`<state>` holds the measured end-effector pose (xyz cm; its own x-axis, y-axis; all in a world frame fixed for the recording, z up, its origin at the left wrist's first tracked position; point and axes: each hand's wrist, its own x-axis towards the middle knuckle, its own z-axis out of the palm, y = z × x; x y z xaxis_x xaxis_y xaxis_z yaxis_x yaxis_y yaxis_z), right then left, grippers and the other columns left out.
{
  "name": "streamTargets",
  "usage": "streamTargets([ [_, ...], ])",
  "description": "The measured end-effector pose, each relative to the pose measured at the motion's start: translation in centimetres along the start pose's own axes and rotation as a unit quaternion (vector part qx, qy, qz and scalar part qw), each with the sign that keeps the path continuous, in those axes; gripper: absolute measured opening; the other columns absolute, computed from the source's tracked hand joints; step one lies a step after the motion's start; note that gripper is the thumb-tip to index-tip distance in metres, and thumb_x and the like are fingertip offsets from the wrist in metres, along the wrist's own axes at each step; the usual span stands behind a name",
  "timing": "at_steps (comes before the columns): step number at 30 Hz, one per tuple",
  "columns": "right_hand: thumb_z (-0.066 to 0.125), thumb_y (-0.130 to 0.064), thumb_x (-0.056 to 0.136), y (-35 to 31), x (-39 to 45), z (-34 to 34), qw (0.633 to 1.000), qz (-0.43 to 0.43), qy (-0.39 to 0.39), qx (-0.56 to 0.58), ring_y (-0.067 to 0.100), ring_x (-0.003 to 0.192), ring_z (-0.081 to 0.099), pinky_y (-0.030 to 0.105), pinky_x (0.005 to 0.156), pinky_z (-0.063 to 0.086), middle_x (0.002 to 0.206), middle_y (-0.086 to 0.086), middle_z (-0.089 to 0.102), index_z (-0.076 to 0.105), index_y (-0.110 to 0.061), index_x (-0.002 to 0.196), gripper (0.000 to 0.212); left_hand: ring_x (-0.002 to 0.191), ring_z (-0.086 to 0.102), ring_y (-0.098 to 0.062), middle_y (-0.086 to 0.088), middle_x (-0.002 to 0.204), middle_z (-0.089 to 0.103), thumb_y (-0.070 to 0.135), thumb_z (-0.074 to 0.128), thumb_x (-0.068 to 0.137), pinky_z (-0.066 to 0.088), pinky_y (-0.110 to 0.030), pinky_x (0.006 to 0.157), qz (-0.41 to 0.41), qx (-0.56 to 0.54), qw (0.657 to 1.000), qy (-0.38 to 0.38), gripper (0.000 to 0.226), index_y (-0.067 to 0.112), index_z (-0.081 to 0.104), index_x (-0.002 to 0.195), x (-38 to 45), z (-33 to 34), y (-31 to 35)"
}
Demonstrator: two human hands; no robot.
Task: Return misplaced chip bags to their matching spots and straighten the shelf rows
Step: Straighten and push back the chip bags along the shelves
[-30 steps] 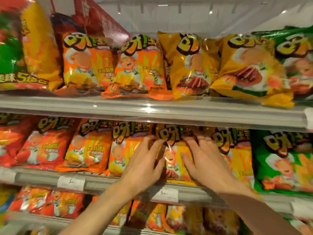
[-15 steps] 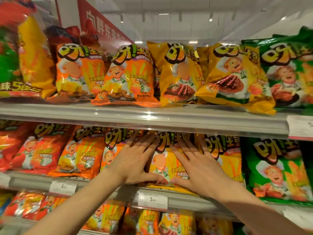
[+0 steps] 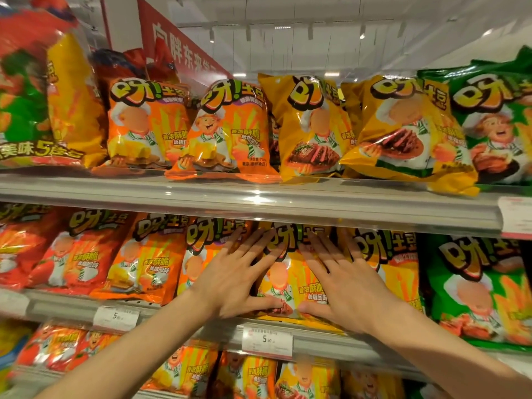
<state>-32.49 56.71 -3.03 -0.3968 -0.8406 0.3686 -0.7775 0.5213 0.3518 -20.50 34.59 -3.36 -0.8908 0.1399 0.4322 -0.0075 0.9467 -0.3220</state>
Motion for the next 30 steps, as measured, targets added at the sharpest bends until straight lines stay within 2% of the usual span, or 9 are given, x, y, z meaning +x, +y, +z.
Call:
streamTargets([
  [7,0.023,-0.088,0.084,0.4,-0.7,-0.6,1.0,-0.006,-0.003,0.013,0.029,0.152,0.016,0.058,0.118,0.009,0.163,0.011,0.021,0.018,-0.02,0.159,0.101,0.153,0.0,-0.024,-0.006,0.165,0.013,0.085,0.024,0.085,-0.001,-0.049,0.119,-0.022,-0.02,1.0,0.006,0.093,0.031,0.005,0.157,-0.2,-0.3,0.7],
  [9,0.021,-0.084,0.087,0.7,-1.3,-1.4,0.999,0.009,0.004,0.03,0.027,0.153,0.013,0.056,0.12,0.012,0.165,0.007,0.017,0.012,-0.024,0.16,0.094,0.152,0.009,-0.023,-0.006,0.163,0.02,0.083,0.026,0.086,-0.001,-0.046,0.12,-0.039,-0.048,0.998,0.012,0.09,0.031,0.01,0.157,-0.3,-0.6,1.3],
  [12,0.022,-0.073,0.094,2.0,-2.5,-2.4,0.998,0.053,0.025,0.036,0.029,0.139,0.043,0.056,0.114,0.029,0.151,0.008,0.047,0.027,-0.024,0.156,0.079,0.142,0.032,-0.023,-0.005,0.151,0.04,0.074,0.031,0.092,0.023,-0.042,0.118,-0.058,-0.089,0.993,0.047,0.076,0.029,0.028,0.153,0.0,-1.1,3.1],
  [14,0.03,-0.064,0.095,3.3,-3.5,-2.7,0.994,0.097,0.04,0.041,0.035,0.119,0.06,0.056,0.101,0.043,0.129,0.013,0.062,0.046,-0.018,0.143,0.068,0.129,0.045,-0.02,-0.002,0.14,0.047,0.065,0.038,0.094,0.042,-0.035,0.102,-0.062,-0.141,0.985,0.082,0.063,0.027,0.039,0.145,0.7,-1.6,4.8],
  [17,0.051,-0.055,0.091,5.6,-5.1,-2.5,0.981,0.171,0.066,0.067,0.042,0.095,0.064,0.053,0.088,0.05,0.104,0.02,0.066,0.059,-0.009,0.127,0.059,0.114,0.053,-0.012,0.007,0.133,0.043,0.057,0.048,0.093,0.051,-0.032,0.089,-0.079,-0.253,0.959,0.095,0.053,0.032,0.042,0.139,2.3,-2.4,7.7],
  [20,0.053,-0.061,0.091,7.3,-6.8,-3.0,0.963,0.228,0.035,0.141,0.041,0.122,0.05,0.047,0.103,0.04,0.129,0.021,0.053,0.044,-0.013,0.144,0.071,0.109,0.054,-0.012,0.007,0.133,0.041,0.054,0.057,0.09,0.044,-0.026,0.089,-0.094,-0.33,0.936,0.081,0.058,0.036,0.037,0.142,4.1,-2.6,10.0],
  [23,0.052,-0.066,0.088,8.4,-8.1,-3.3,0.939,0.257,0.011,0.229,0.03,0.142,0.034,0.039,0.11,0.034,0.153,0.011,0.03,0.019,-0.029,0.155,0.083,0.118,0.051,-0.012,0.004,0.135,0.041,0.057,0.059,0.088,0.042,-0.021,0.088,-0.116,-0.379,0.917,0.049,0.068,0.04,0.027,0.146,5.8,-2.6,11.2],
  [27,0.058,-0.066,0.085,9.8,-8.8,-2.8,0.931,0.239,-0.043,0.274,0.021,0.141,0.04,0.031,0.105,0.041,0.161,0.003,0.023,0.0,-0.041,0.156,0.094,0.131,0.047,-0.022,-0.002,0.149,0.034,0.066,0.058,0.084,0.043,-0.034,0.106,-0.1,-0.411,0.906,-0.029,0.082,0.042,0.014,0.149,7.4,-2.6,12.4],
  [30,0.067,-0.058,0.085,10.2,-8.9,-2.4,0.9,0.216,-0.089,0.367,0.002,0.127,0.047,0.003,0.089,0.038,0.161,-0.008,0.025,-0.008,-0.046,0.154,0.103,0.138,0.038,-0.024,-0.005,0.155,0.032,0.065,0.059,0.083,0.039,-0.036,0.109,-0.088,-0.407,0.907,-0.06,0.089,0.041,0.008,0.152,8.2,-2.4,12.9],
])
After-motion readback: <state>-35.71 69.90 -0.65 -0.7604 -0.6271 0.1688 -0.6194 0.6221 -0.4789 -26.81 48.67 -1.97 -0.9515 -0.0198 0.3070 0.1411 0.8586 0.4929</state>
